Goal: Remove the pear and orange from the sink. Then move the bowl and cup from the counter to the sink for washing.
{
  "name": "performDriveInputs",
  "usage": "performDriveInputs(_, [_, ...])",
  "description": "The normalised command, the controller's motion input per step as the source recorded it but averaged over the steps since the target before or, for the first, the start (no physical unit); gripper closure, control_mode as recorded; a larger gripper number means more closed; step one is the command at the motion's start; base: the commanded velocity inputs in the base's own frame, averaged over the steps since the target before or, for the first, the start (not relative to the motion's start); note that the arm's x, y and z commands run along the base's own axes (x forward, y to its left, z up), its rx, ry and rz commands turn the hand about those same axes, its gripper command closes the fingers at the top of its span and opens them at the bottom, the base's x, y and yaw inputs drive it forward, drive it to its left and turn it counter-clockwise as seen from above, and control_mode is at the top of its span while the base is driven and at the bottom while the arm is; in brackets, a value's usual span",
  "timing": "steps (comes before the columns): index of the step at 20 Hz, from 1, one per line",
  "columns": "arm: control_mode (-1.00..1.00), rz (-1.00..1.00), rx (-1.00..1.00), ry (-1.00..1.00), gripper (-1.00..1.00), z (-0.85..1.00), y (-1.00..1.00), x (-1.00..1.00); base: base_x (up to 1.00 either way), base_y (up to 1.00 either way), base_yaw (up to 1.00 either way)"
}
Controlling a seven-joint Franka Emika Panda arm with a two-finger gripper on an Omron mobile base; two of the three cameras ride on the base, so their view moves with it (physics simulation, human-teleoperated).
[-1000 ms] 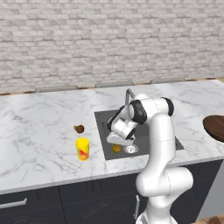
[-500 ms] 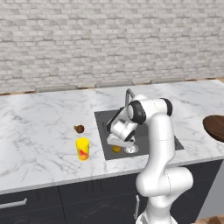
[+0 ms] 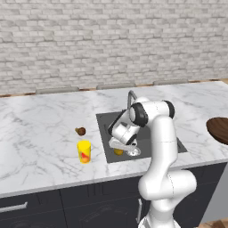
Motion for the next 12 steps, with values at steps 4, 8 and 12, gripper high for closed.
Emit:
performDriveInputs(4, [-1.00, 0.00, 0.00, 0.00, -1.00, -0.10, 0.06, 0.04, 0.00, 0.00, 0.00])
performDriveInputs(8, [-1.00, -0.02, 0.00, 0.01, 1.00, -0.12, 0.04, -0.01, 0.00, 0.00, 0.00])
performDriveInputs(12, [-1.00, -0.02, 0.00, 0.08, 1.00, -0.10, 0.06, -0.04, 0.00, 0.00, 0.00])
